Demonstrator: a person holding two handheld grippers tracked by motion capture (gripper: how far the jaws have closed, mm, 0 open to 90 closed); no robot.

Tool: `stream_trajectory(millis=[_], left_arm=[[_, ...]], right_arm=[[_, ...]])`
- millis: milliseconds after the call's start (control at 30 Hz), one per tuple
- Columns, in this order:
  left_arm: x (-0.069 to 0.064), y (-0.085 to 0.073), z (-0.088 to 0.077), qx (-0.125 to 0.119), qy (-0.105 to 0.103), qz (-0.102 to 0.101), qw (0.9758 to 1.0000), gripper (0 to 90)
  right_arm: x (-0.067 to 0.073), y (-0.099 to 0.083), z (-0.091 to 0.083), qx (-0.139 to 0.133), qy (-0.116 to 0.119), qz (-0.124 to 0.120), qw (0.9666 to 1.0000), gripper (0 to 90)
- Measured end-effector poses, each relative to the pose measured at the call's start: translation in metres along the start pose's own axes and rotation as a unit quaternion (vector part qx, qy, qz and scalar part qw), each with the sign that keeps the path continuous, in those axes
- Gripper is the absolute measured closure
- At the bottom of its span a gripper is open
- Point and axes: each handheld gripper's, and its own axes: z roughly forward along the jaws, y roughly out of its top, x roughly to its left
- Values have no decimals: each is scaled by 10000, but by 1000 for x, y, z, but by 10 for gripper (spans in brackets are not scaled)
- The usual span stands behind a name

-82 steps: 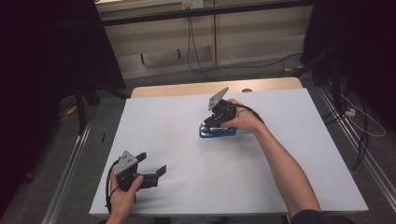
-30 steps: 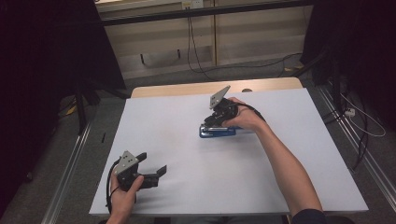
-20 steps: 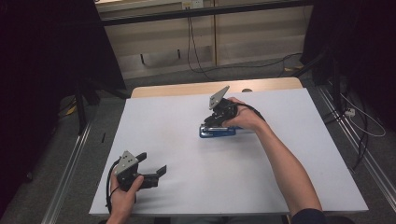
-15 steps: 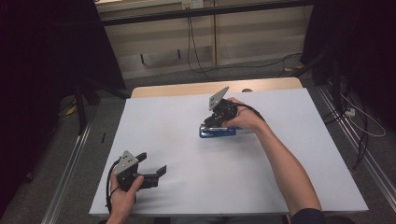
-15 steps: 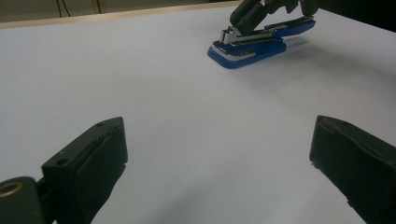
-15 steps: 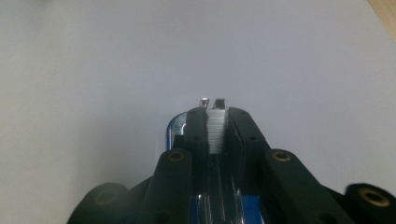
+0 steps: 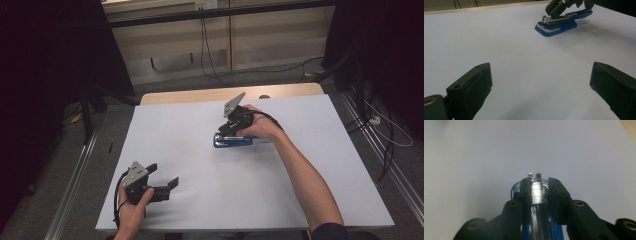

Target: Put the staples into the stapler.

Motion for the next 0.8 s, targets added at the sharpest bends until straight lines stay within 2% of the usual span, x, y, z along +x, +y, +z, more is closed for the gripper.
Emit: stream_trajectory(millis=[67,300,400,467,533,667,800], left_arm=[[0,0,0,5,-5,-8,10000,44],[0,0,-1,7,9,20,10000,44],[0,0,0,-5,9,2,10000,43],[-1,0,0,-14,-10,9,10000,44],[0,0,0,-14,17,-2,10000,44],[1,1,0,47,-40,-27,10000,44],[1,1,1,-3,28,-49,10000,44]], right_arm=[[0,0,-1,-25,-42,43,10000,681],[3,1,-4,-175,-179,193,9995,636],[6,-1,-5,-237,-274,371,9987,543],[7,-3,-5,-299,-460,609,9966,484],[10,-5,-5,-469,-548,780,9943,443],[13,-9,-7,-572,-670,1009,9910,348],[16,-15,-10,-729,-863,1273,9854,292]])
